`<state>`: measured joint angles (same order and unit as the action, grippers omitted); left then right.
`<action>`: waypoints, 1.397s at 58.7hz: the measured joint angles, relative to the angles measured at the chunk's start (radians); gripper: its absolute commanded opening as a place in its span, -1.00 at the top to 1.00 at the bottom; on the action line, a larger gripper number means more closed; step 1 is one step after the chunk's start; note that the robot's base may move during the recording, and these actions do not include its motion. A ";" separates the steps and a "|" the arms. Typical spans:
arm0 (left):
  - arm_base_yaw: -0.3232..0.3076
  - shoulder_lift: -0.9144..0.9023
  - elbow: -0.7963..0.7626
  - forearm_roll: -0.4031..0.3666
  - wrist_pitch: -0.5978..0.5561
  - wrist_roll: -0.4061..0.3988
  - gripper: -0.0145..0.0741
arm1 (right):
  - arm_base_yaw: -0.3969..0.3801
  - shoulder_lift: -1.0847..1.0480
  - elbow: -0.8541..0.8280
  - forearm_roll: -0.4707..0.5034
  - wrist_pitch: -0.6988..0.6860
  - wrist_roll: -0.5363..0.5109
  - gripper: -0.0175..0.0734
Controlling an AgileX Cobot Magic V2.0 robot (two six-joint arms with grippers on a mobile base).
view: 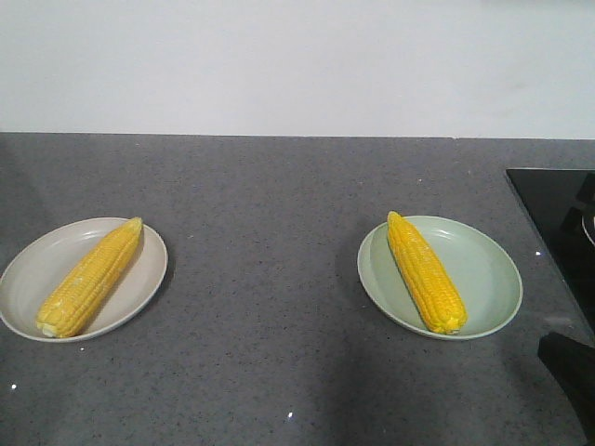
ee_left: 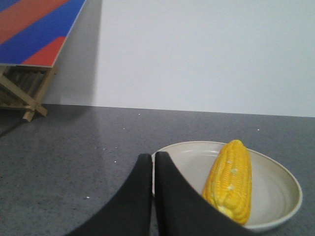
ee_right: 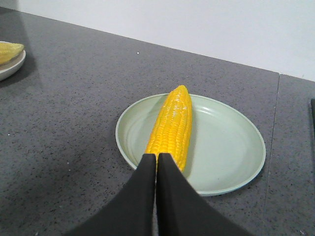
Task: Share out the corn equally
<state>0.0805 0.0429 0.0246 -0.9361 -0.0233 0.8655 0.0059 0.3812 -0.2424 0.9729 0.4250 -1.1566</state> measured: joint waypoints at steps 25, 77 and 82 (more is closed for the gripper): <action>0.000 -0.004 0.000 0.335 0.071 -0.362 0.69 | 0.000 0.000 0.000 0.000 0.000 0.000 0.62; -0.023 -0.055 0.000 0.910 0.161 -1.090 0.69 | 0.000 0.000 0.000 0.002 0.007 0.000 0.62; -0.023 -0.055 0.000 0.910 0.161 -1.090 0.69 | 0.000 0.000 0.000 0.002 0.007 0.000 0.62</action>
<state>0.0574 -0.0117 0.0246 -0.0258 0.1378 -0.2241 0.0059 0.3812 -0.2424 0.9751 0.4319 -1.1566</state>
